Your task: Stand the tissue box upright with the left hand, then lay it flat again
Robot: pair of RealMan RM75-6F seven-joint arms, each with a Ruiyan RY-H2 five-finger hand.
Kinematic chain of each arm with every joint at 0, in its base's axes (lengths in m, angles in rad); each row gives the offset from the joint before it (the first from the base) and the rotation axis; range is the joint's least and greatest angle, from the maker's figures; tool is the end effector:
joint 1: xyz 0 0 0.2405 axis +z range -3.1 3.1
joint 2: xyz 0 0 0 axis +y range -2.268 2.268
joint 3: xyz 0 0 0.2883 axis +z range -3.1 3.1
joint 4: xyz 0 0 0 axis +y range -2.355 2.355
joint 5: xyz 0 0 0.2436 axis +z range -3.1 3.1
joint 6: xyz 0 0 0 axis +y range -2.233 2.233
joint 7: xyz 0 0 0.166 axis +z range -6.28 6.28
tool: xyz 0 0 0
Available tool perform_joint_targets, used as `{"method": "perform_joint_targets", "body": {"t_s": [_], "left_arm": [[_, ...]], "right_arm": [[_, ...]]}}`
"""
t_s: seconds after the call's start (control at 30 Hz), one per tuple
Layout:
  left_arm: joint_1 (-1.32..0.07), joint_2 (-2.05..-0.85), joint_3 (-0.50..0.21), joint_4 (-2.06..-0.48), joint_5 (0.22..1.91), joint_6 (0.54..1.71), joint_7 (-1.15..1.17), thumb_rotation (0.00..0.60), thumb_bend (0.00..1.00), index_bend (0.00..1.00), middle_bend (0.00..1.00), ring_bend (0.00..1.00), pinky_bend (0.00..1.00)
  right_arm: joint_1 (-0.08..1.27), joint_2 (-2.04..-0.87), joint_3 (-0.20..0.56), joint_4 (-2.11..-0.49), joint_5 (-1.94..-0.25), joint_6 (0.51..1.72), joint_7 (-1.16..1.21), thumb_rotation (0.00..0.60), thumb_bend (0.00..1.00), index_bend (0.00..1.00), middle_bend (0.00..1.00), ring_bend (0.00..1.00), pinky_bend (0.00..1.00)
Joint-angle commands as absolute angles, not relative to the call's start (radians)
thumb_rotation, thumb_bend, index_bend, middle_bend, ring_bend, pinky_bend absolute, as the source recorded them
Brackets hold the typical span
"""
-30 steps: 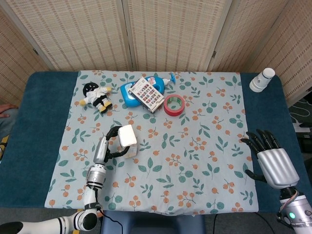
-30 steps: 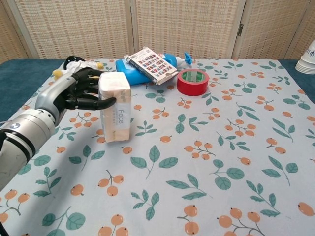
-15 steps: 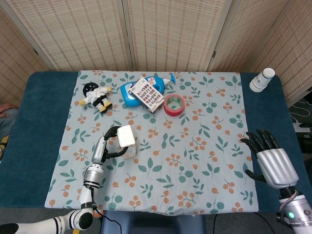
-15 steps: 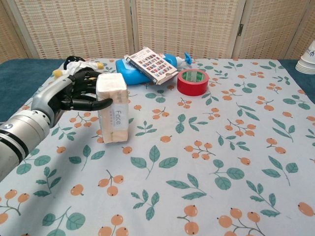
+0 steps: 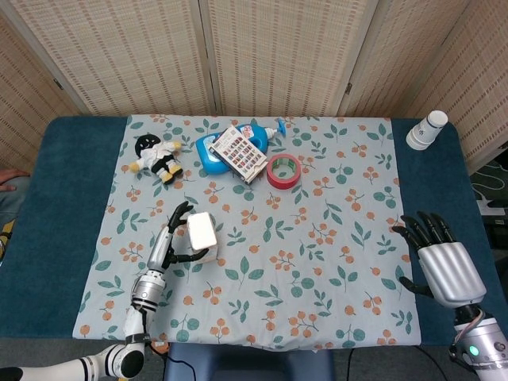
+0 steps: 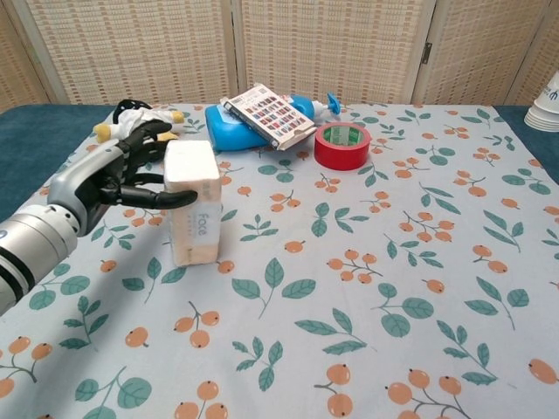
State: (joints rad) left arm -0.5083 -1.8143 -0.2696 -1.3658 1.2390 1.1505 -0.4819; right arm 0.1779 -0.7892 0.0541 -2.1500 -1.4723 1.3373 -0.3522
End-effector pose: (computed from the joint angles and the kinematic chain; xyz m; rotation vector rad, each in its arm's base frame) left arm -0.1819 0.3493 -0.0946 -1.1078 -1.7784 -1.6006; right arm -0.2355 -0.2188 0.1769 1.6118 -0.8232 0.7906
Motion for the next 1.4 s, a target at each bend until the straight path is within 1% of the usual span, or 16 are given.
{"method": "perform_joint_targets", "body": {"t_s": [0.03, 0.3, 0.57, 0.9, 1.0, 1.07, 1.17, 1.23, 1.3, 1.33, 1.4], "left_arm": [[-0.507, -1.804, -0.267, -1.373, 1.246, 1.143, -0.489, 0.600, 0.12, 0.00, 0.01, 0.00, 0.15], [-0.496, -1.772, -0.262, -1.403, 1.263, 1.147, -0.487, 0.600, 0.12, 0.00, 0.00, 0.00, 0.13], [-0.473, -1.705, -0.261, -1.479, 1.269, 1.171, -0.450, 0.600, 0.12, 0.00, 0.00, 0.00, 0.12], [-0.422, -1.568, -0.231, -1.653, 1.301, 1.208, -0.403, 0.600, 0.11, 0.00, 0.00, 0.00, 0.12], [-0.418, -1.528, -0.238, -1.715, 1.299, 1.214, -0.372, 0.600, 0.11, 0.00, 0.00, 0.00, 0.12], [-0.424, -1.505, -0.251, -1.754, 1.279, 1.220, -0.298, 0.600, 0.13, 0.00, 0.00, 0.00, 0.14], [-0.454, -1.458, -0.297, -1.857, 1.218, 1.225, -0.106, 0.600, 0.17, 0.00, 0.01, 0.00, 0.22], [-0.487, -1.413, -0.337, -1.956, 1.152, 1.234, 0.074, 0.600, 0.17, 0.00, 0.04, 0.00, 0.24], [-0.530, -1.364, -0.370, -2.071, 1.053, 1.246, 0.291, 0.600, 0.17, 0.00, 0.09, 0.00, 0.21], [-0.553, -1.341, -0.379, -2.123, 0.994, 1.252, 0.392, 0.600, 0.17, 0.00, 0.10, 0.00, 0.18], [-0.617, -1.292, -0.400, -2.245, 0.835, 1.273, 0.602, 0.600, 0.17, 0.00, 0.10, 0.00, 0.11]], "right_arm": [[0.178, -0.790, 0.054, -2.151, -1.474, 1.338, -0.354, 0.600, 0.11, 0.20, 0.11, 0.00, 0.07], [0.178, -0.789, 0.052, -2.154, -1.475, 1.338, -0.355, 0.600, 0.11, 0.20, 0.11, 0.00, 0.07], [0.179, -0.783, 0.054, -2.159, -1.479, 1.339, -0.345, 0.600, 0.11, 0.20, 0.11, 0.00, 0.07], [0.183, -0.776, 0.054, -2.165, -1.489, 1.335, -0.330, 0.600, 0.11, 0.20, 0.11, 0.00, 0.07], [0.181, -0.774, 0.052, -2.170, -1.499, 1.338, -0.328, 0.600, 0.11, 0.20, 0.11, 0.00, 0.07], [0.178, -0.772, 0.051, -2.173, -1.505, 1.342, -0.325, 0.600, 0.11, 0.20, 0.11, 0.00, 0.07], [0.176, -0.768, 0.051, -2.173, -1.506, 1.346, -0.321, 0.600, 0.11, 0.20, 0.11, 0.00, 0.07], [0.176, -0.766, 0.052, -2.172, -1.501, 1.345, -0.318, 0.600, 0.11, 0.20, 0.11, 0.00, 0.07], [0.177, -0.765, 0.053, -2.172, -1.499, 1.343, -0.316, 0.600, 0.11, 0.20, 0.11, 0.00, 0.07], [0.178, -0.765, 0.053, -2.173, -1.499, 1.342, -0.316, 0.600, 0.11, 0.20, 0.11, 0.00, 0.07], [0.178, -0.765, 0.052, -2.173, -1.501, 1.341, -0.317, 0.600, 0.11, 0.20, 0.11, 0.00, 0.07]]}}
